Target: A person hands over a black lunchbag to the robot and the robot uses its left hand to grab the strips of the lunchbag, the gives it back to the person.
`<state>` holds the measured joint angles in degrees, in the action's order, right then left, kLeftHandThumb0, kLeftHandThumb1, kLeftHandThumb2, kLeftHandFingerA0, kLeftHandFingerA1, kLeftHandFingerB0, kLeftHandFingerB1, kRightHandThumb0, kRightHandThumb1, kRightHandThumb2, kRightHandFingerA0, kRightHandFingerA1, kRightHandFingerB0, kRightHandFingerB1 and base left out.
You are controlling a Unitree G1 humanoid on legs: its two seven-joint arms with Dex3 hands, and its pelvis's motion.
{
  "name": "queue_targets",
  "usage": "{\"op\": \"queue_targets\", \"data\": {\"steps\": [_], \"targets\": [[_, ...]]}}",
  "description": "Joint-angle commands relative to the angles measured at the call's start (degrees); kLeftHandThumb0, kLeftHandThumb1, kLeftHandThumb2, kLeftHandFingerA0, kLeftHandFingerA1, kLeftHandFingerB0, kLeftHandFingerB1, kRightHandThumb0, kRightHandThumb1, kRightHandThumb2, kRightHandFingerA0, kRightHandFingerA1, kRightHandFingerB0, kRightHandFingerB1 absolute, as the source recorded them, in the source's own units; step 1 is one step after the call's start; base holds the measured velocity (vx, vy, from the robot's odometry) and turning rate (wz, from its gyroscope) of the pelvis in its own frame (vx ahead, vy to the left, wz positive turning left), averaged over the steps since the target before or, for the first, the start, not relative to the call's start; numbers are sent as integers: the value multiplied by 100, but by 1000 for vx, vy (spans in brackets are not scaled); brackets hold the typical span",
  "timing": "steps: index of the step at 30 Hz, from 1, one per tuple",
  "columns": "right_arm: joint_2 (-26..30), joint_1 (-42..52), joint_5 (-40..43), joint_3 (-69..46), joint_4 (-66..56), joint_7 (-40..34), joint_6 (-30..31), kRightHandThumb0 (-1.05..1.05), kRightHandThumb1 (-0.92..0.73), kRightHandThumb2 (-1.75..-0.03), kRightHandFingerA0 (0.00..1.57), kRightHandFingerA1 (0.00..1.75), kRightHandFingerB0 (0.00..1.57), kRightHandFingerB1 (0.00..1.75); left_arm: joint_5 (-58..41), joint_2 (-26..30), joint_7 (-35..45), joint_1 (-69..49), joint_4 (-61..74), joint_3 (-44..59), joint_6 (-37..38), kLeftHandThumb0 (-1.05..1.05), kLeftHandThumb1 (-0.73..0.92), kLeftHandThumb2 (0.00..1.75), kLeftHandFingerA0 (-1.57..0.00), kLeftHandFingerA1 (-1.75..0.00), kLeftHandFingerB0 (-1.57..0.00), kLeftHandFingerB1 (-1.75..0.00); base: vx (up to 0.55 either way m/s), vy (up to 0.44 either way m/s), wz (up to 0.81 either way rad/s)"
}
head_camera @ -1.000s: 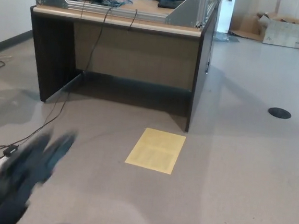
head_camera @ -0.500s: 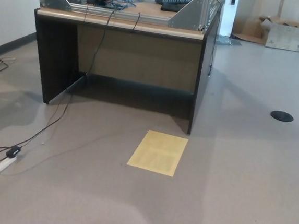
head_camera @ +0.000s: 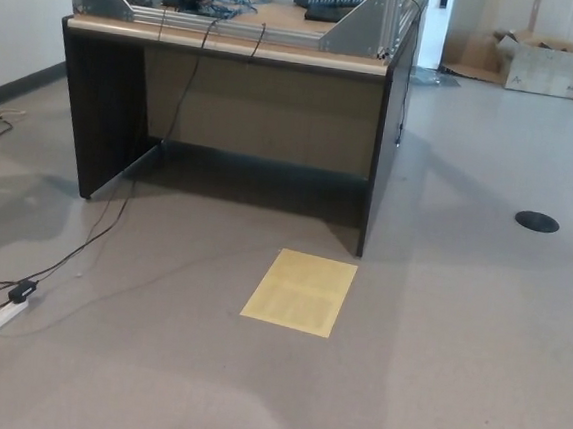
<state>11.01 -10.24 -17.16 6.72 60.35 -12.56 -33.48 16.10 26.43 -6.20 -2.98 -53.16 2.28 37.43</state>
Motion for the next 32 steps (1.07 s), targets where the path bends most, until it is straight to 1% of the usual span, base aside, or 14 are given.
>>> {"op": "queue_targets", "data": {"steps": [1, 4, 5, 6, 7, 10, 11, 12, 18, 19, 20, 29, 30, 32], "targets": [[69, -79, 45, -50, 16, -41, 56, -37, -67, -59, 57, 46, 52, 43, -136, 120, 151, 95, -84, 4, 116, -36, 39, 97, 0, -49, 0, -47, 0, 0, 0], [32, -190, 68, -75, 52, -30, 98, -38, -67, -59, 59, 45, 53, 43, -172, 153, 200, 168, -80, 29, 80, -36, 40, 97, 0, -49, 0, -47, 0, 0, 0], [22, -236, 61, -75, 86, -43, 92, -38, -52, -91, 54, 63, 42, 56, -209, 158, 232, 191, -92, 46, 96, -35, 41, 97, 0, -49, 0, -47, 0, 0, 0], [30, -259, 22, -55, 116, -80, 79, -40, -52, -91, 55, 63, 42, 56, -232, 159, 244, 204, -110, 53, 122, -35, 41, 97, 0, -49, 0, -47, 0, 0, 0], [38, -255, 13, -51, 112, -86, 78, -39, -67, -59, 60, 46, 54, 43, -256, 154, 258, 205, -115, 59, 144, -35, 40, 97, 0, -49, 0, -47, 0, 0, 0], [100, -389, 55, -97, 76, -20, 144, -38, -67, -59, 59, 45, 54, 43, -312, 104, 309, 396, -142, 66, 108, -35, 41, 97, 0, -49, 0, -47, 0, 0, 0], [94, -374, 45, -98, 83, -63, 145, -39, -52, -91, 54, 62, 42, 55, -306, 105, 305, 386, -148, 59, 122, -74, 51, 85, -10, -42, -3, -36, 0, 0, 0], [86, -368, 51, -102, 102, -69, 134, -38, -67, -59, 59, 46, 55, 43, -322, 100, 316, 374, -149, 65, 141, -35, 40, 97, 0, -49, 0, -47, 0, 0, 0], [63, -418, 59, -105, 98, -40, 162, -37, -67, -59, 59, 46, 55, 44, -386, 98, 367, 493, -332, 107, 210, -35, 40, 97, 0, -48, 0, -47, 0, 0, 0], [67, -395, 50, -99, 98, -57, 116, -37, -52, -91, 55, 63, 43, 56, -392, 89, 374, 474, -339, 110, 213, -35, 40, 97, 0, -48, 0, -47, 0, 0, 0], [70, -378, 51, -97, 91, -49, 103, -37, -67, -59, 58, 46, 55, 44, -384, 89, 370, 465, -342, 106, 206, -35, 40, 97, 0, -48, 0, -47, 0, 0, 0], [79, -239, 3, -49, 34, -65, 127, -39, -67, -59, 58, 45, 56, 43, -303, 156, 317, 252, -136, 57, 145, -35, 41, 97, 0, -48, 0, -47, 0, 0, 0], [67, -229, 4, -49, 36, -83, 100, -41, -53, -91, 55, 62, 44, 56, -283, 179, 288, 225, -111, 55, 194, -35, 41, 97, 0, -48, 0, -47, 0, 0, 0], [64, -208, -13, -40, 3, -116, 96, -40, -53, -91, 56, 62, 44, 56, -263, 177, 226, 200, -79, 56, 215, -35, 41, 97, 0, -48, 0, -46, 0, 0, 0]]}}
